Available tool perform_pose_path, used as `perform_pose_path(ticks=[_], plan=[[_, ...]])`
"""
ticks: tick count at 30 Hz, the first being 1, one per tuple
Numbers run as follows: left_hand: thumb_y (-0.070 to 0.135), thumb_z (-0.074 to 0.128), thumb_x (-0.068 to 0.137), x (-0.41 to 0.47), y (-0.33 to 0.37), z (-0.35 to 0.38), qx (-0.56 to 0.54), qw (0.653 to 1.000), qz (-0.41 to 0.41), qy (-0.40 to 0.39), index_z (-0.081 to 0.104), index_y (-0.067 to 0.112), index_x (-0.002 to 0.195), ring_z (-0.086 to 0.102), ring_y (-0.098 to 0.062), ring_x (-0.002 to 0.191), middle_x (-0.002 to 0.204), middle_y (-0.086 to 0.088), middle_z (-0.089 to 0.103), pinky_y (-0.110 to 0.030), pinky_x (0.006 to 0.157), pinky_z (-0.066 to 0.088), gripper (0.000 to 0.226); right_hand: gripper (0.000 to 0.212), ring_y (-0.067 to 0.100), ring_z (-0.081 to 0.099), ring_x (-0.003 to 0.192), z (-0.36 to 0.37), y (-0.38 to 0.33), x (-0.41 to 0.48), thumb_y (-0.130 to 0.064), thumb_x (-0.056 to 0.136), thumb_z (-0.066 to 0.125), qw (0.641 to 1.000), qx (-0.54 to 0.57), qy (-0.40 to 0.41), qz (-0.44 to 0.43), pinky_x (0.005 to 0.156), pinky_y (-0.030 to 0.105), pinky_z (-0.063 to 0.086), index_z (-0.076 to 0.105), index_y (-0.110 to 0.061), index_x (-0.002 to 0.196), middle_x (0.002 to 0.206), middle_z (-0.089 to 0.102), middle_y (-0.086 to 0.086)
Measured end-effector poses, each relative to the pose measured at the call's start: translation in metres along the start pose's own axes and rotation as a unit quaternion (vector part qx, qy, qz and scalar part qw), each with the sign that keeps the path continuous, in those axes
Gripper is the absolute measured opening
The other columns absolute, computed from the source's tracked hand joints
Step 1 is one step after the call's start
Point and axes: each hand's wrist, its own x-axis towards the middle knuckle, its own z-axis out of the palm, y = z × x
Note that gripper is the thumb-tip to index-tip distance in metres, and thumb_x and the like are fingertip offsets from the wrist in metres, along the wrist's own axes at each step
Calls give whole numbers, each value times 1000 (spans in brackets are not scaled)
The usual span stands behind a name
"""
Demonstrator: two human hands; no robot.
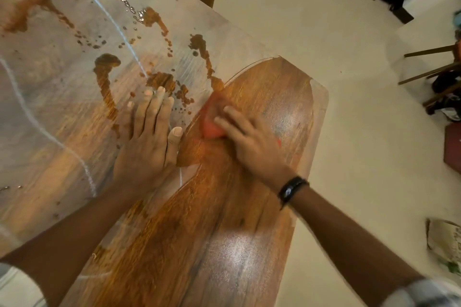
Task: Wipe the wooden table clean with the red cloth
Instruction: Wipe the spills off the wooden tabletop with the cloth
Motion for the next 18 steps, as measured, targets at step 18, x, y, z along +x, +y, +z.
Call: perform_pose_path(ticks=[18], plan=[[42, 10, 107, 0, -6, 10, -88, 994, 0, 60, 32, 8, 153, 15, -24, 154, 162, -10, 30, -50, 125, 8, 61, 55, 34, 48, 111, 1, -136, -106, -22, 97, 42, 997, 37, -59, -28, 80, 47, 52, 36, -24, 152, 158, 31, 6]])
